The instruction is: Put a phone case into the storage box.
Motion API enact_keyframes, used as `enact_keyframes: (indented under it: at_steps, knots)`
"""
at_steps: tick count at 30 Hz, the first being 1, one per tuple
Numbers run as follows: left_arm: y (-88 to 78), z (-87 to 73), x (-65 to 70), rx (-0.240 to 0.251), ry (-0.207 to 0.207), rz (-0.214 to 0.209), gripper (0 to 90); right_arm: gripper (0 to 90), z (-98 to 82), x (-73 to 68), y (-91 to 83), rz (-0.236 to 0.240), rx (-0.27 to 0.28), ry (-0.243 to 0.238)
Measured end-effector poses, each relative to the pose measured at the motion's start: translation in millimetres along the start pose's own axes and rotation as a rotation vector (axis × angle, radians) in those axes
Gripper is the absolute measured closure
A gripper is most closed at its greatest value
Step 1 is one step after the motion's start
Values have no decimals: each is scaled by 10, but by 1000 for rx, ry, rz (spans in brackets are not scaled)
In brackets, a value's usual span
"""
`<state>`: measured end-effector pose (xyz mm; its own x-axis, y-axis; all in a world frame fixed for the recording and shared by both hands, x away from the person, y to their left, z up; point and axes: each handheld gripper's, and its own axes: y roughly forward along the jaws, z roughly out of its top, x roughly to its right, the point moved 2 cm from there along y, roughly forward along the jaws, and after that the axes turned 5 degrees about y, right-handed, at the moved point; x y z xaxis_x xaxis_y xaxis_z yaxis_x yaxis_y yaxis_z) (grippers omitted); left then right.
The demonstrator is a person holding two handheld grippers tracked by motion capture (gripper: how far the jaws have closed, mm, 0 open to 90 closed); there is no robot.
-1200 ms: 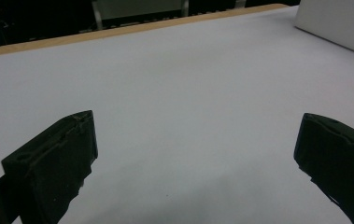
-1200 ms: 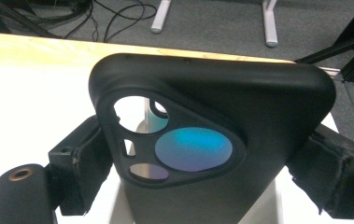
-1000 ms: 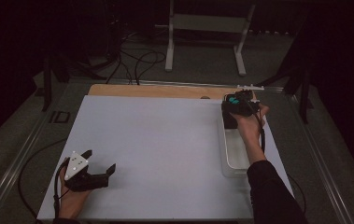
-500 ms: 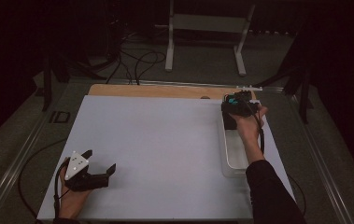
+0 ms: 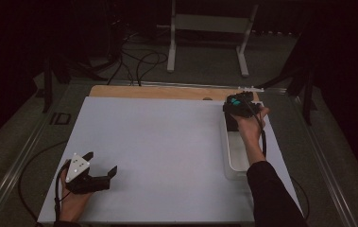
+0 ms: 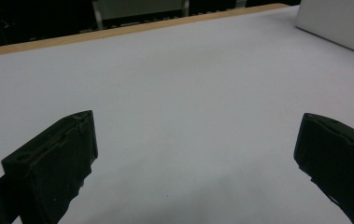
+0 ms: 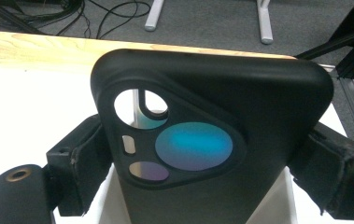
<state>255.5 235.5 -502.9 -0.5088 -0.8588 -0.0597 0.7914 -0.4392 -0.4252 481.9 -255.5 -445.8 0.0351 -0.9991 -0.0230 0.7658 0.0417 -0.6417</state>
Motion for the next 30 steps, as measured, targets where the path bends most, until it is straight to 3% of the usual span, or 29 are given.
enact_keyframes:
  at_steps: [23,25,30]
  knots:
    - [-10,-2,-8,5,-8,2,1,103,50,10,118,0,0,3]
    - [-11,-2,-8,5,-8,2,1,78,67,31,115,22,5,13]
    - [-11,-2,-9,5,-6,4,1,77,73,43,103,28,6,11]
